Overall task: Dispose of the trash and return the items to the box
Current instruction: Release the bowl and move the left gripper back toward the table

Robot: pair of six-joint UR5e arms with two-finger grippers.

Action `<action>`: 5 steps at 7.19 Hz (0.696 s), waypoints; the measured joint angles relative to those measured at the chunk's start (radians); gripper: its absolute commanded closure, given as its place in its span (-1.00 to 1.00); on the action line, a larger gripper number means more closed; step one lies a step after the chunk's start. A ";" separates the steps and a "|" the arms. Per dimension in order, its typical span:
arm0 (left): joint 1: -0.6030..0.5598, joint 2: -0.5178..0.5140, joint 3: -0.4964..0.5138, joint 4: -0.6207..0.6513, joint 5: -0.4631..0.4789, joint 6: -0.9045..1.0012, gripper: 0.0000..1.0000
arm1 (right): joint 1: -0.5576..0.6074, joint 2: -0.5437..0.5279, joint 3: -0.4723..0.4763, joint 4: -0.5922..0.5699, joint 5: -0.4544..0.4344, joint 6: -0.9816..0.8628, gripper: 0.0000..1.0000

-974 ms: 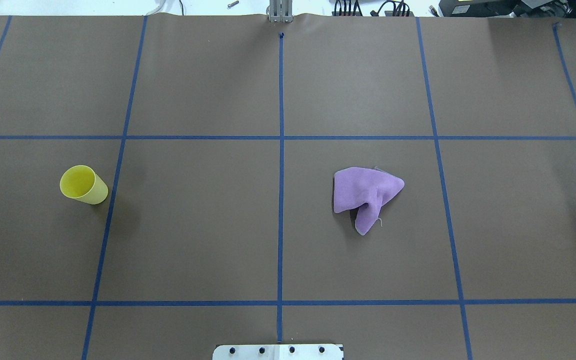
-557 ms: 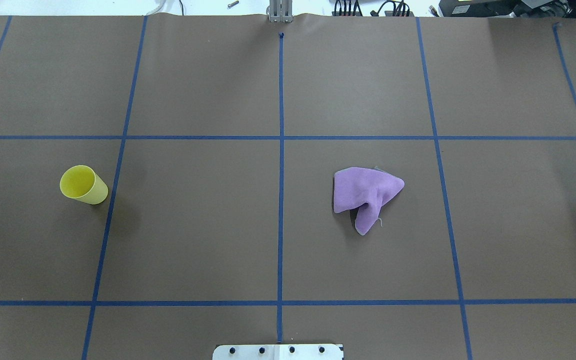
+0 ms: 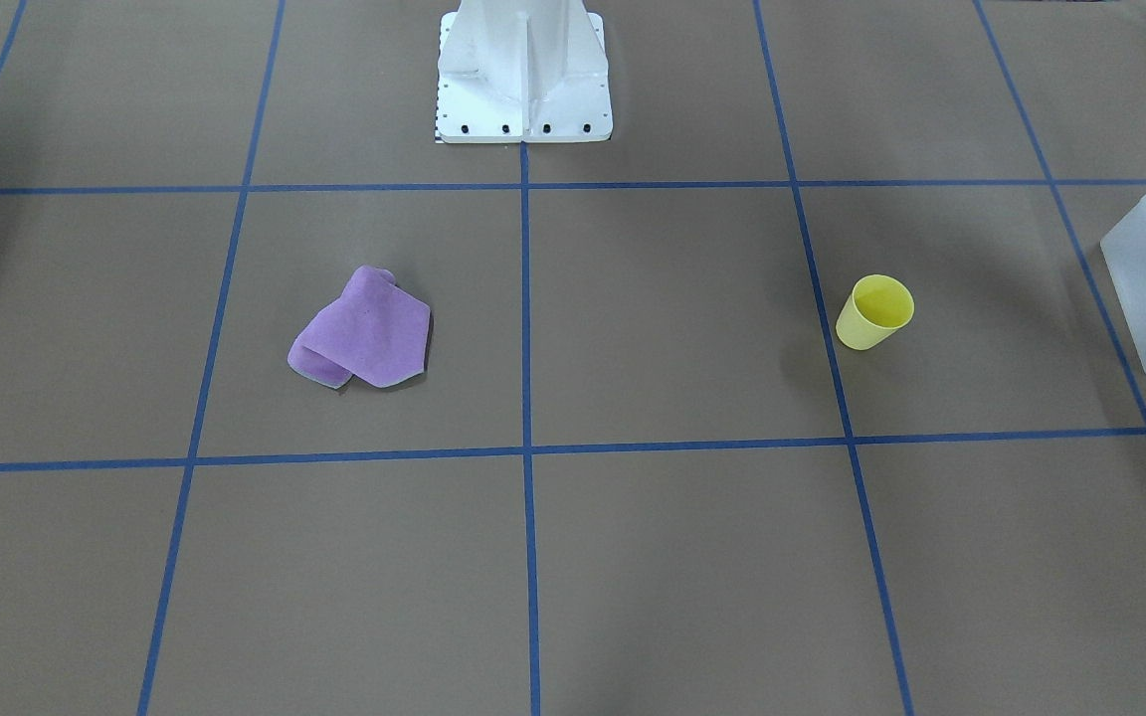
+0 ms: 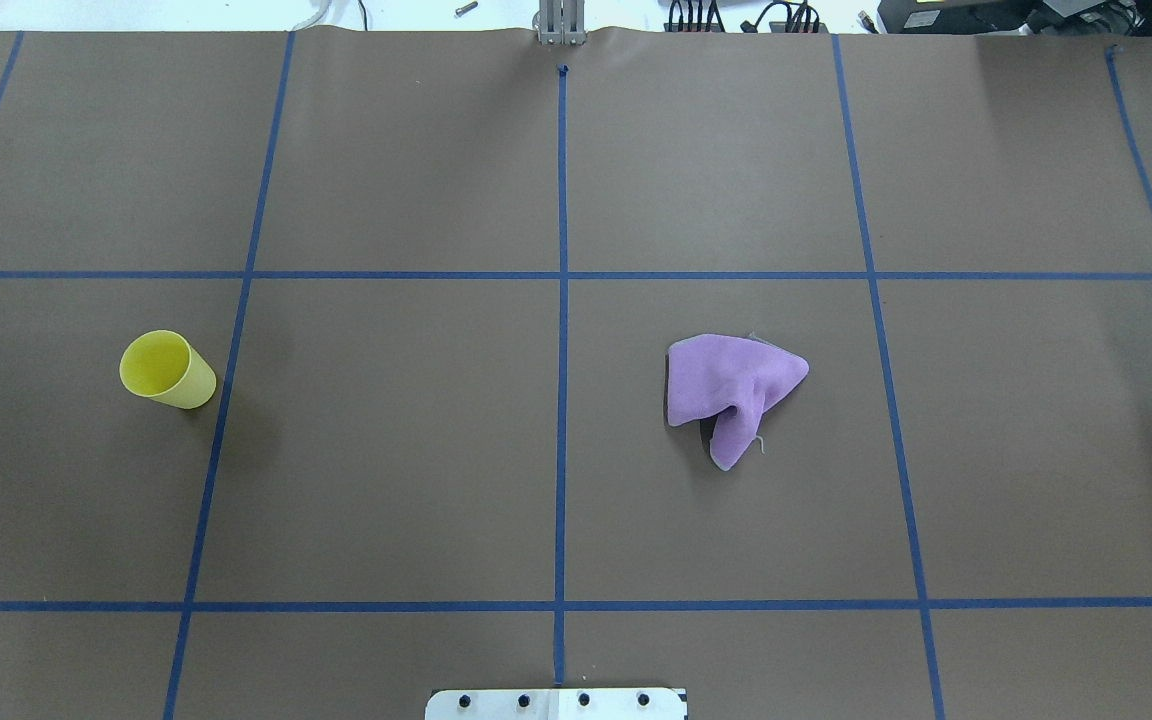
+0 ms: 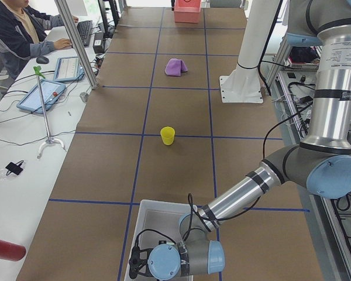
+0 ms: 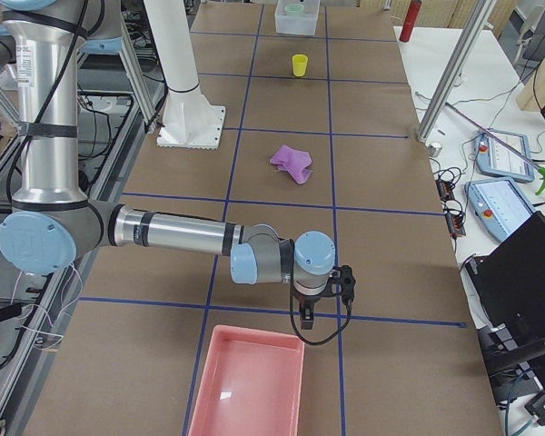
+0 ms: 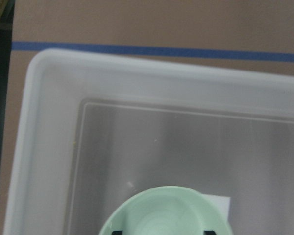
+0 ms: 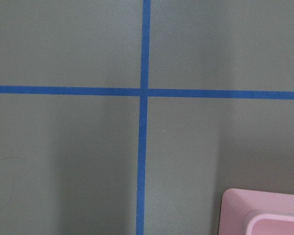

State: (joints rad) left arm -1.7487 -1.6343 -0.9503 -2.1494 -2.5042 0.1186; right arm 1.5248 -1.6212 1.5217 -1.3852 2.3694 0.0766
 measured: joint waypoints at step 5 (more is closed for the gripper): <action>0.220 0.014 -0.503 0.143 -0.015 -0.398 -0.96 | -0.001 -0.001 0.000 0.000 -0.001 -0.001 -1.00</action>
State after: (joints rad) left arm -1.5286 -1.6204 -1.4529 -2.0060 -2.5192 -0.2797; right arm 1.5237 -1.6220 1.5219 -1.3849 2.3685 0.0752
